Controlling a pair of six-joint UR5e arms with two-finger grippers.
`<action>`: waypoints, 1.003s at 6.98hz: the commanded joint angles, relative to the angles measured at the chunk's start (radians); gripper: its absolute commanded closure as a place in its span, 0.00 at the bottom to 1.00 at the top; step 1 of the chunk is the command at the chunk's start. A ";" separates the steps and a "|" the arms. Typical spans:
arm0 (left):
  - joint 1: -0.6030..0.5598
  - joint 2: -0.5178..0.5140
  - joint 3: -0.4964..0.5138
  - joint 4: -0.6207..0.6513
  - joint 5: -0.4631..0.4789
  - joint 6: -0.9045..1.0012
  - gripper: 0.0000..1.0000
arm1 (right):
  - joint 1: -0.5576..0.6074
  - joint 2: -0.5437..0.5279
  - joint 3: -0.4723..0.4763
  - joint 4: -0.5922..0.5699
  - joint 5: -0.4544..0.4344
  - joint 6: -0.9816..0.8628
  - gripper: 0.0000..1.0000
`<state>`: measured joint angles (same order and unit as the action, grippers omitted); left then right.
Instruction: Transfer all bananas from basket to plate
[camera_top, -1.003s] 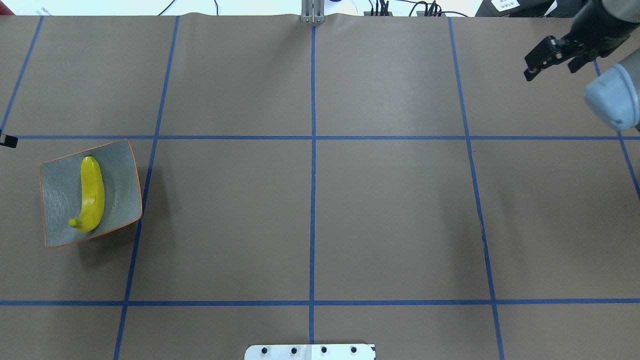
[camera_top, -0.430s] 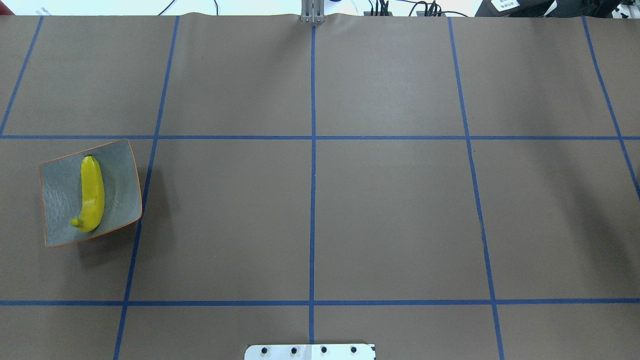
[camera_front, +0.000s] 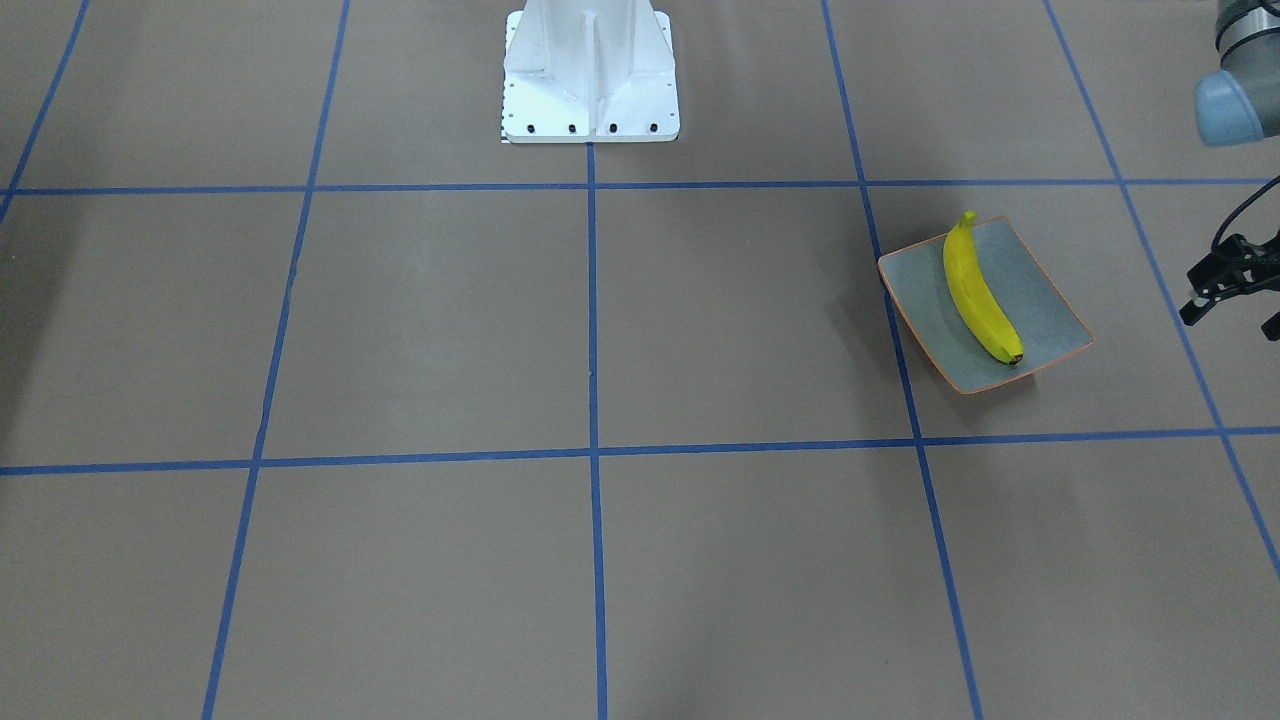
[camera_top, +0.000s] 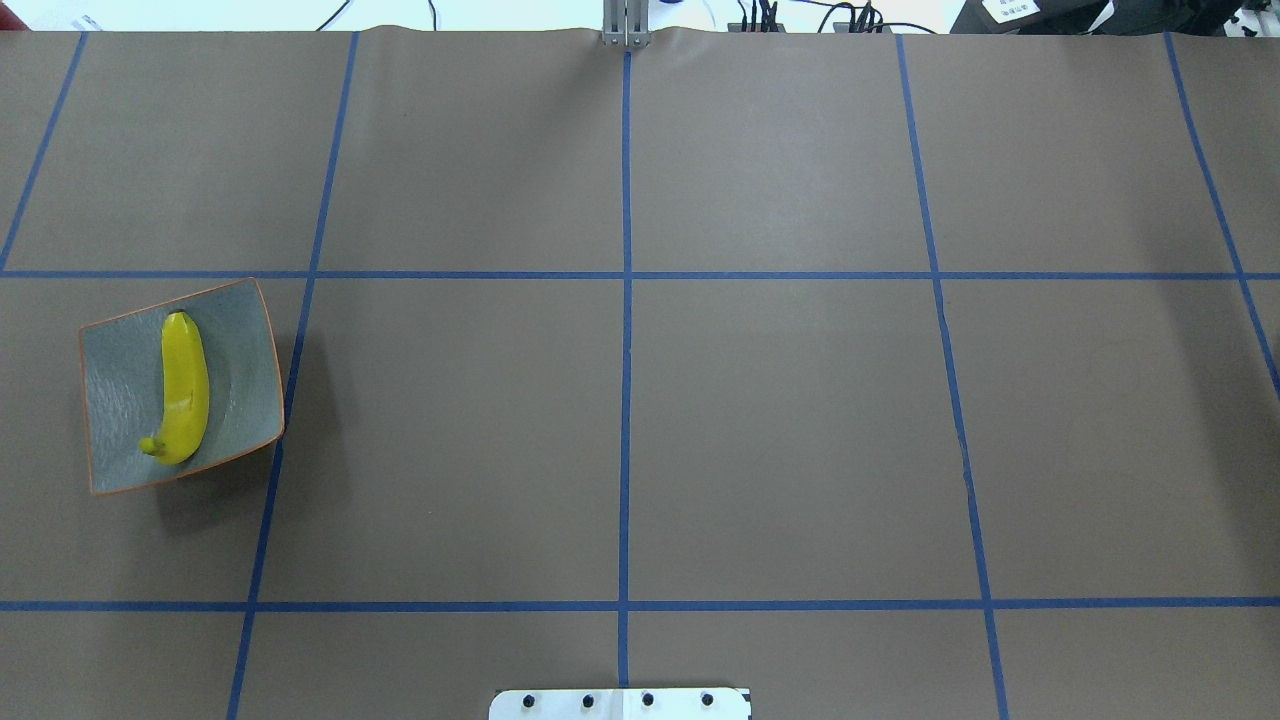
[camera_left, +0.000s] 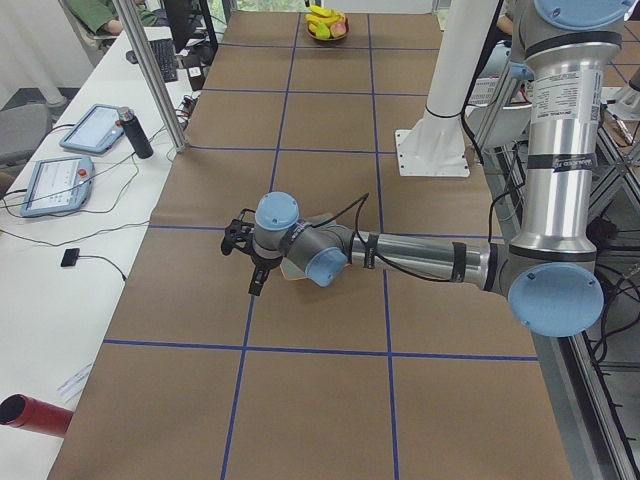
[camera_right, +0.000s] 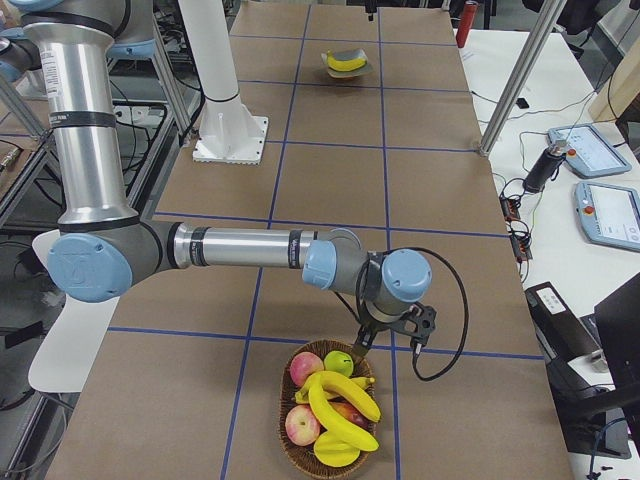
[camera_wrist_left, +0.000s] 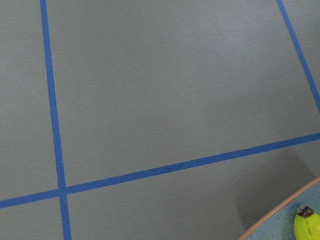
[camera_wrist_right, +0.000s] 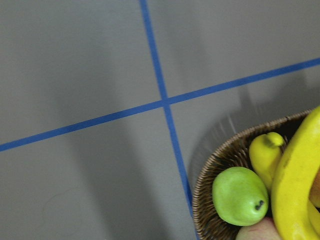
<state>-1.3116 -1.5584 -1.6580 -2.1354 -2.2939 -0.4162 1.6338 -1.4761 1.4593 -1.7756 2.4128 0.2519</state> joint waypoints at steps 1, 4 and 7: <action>0.005 -0.012 -0.011 0.000 -0.001 -0.006 0.00 | 0.020 0.002 -0.072 -0.004 0.003 0.071 0.01; 0.012 -0.031 -0.011 0.000 -0.004 -0.021 0.00 | 0.020 -0.019 -0.151 0.004 -0.026 0.103 0.01; 0.022 -0.060 -0.009 0.002 -0.006 -0.052 0.00 | 0.020 -0.046 -0.154 0.004 -0.076 0.107 0.00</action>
<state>-1.2916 -1.6024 -1.6693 -2.1361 -2.2981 -0.4579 1.6536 -1.5144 1.3091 -1.7708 2.3563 0.3547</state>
